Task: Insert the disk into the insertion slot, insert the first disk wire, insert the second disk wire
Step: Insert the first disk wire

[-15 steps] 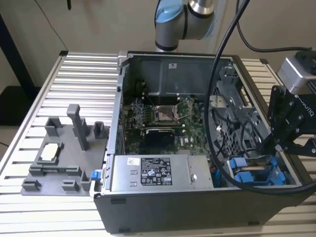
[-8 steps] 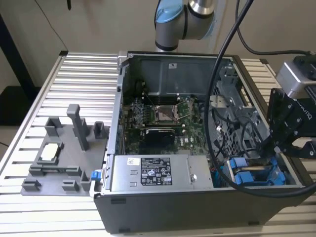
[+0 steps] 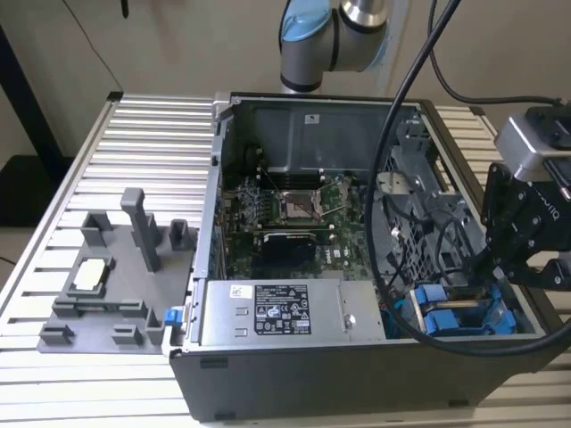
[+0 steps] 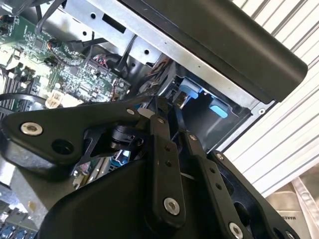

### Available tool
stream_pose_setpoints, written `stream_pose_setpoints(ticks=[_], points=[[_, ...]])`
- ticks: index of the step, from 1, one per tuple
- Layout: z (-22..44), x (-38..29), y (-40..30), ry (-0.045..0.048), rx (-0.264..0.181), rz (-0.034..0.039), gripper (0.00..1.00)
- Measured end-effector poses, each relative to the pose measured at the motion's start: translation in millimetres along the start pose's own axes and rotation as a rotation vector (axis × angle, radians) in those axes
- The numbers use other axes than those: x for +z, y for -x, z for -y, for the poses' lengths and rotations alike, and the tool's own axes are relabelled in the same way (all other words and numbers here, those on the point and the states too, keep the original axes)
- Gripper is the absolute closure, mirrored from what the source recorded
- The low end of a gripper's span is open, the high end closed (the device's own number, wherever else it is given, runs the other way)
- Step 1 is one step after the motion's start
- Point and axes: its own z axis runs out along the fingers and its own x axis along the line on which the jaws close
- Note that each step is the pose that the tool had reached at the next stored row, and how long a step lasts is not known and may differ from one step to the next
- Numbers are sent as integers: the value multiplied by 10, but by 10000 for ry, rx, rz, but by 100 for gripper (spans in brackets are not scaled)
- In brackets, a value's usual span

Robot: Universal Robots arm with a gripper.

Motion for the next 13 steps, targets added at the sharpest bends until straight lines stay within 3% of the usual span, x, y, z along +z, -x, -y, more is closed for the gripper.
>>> stream_pose_setpoints(ticks=[13], points=[[2, 38, -12, 0, 1, 1, 81]])
